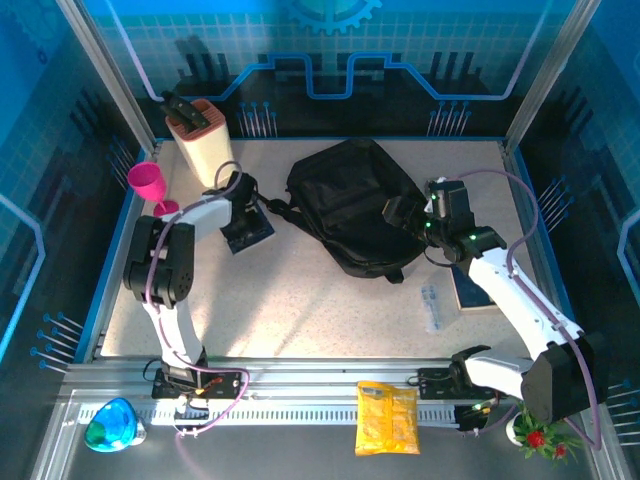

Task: Pack the student bag
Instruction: Move the book to the middle-left of the table, then pick up the book at the center of the table.

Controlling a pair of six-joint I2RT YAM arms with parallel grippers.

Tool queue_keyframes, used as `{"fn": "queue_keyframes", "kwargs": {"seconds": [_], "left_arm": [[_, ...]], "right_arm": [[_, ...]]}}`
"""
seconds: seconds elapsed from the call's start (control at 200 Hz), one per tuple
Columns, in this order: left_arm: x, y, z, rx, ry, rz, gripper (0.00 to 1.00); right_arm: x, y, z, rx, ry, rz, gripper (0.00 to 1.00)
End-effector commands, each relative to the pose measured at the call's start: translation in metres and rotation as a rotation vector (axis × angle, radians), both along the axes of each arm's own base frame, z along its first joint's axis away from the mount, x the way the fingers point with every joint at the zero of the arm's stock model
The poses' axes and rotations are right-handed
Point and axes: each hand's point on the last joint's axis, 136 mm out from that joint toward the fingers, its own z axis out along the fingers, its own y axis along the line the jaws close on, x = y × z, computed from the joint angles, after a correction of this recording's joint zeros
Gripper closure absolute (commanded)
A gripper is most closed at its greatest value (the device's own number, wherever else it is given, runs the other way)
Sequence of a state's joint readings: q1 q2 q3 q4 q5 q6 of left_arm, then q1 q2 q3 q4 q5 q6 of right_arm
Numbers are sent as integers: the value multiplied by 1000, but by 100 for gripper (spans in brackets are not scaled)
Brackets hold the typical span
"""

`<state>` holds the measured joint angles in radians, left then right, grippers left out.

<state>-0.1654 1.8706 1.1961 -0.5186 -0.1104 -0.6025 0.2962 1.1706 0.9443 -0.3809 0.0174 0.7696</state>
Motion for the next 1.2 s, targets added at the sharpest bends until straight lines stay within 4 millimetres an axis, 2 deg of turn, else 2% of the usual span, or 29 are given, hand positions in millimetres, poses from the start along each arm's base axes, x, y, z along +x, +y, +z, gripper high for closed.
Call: {"fn": "queue_keyframes", "kwargs": {"seconds": [0.0, 0.135, 0.21, 0.275, 0.38, 0.49, 0.57, 0.755, 0.86, 0.996, 1.196], "left_arm": [[-67, -23, -15, -52, 161, -27, 47], [-115, -50, -13, -72, 177, -90, 44], [-136, -58, -11, -64, 181, -110, 42], [-145, -65, -6, -87, 169, -116, 41], [-141, -70, 13, -127, 101, -120, 38], [-127, -60, 40, -111, 17, -106, 31], [-121, -45, 50, -113, -28, -62, 26], [-127, 8, 45, -129, -47, 124, 16], [-131, 25, 41, -160, -62, 195, 13], [-137, 32, 29, -216, -51, 242, 13], [-136, 22, 14, -318, -41, 233, 19]], "right_arm": [[0, 13, 13, 24, -30, 33, 7], [1, 30, 2, 4, -10, 79, 7], [2, 45, -4, -8, 4, 113, 7], [2, 60, -9, -18, 14, 151, 8], [1, 89, -20, -56, 34, 225, 8], [-3, 125, -29, -96, 47, 329, 9], [-8, 155, -41, -123, 69, 423, 10], [-18, 220, -73, -189, 139, 600, 15], [-20, 252, -92, -221, 171, 670, 21], [-18, 284, -116, -249, 221, 732, 34], [-9, 302, -147, -353, 274, 739, 49]]}}
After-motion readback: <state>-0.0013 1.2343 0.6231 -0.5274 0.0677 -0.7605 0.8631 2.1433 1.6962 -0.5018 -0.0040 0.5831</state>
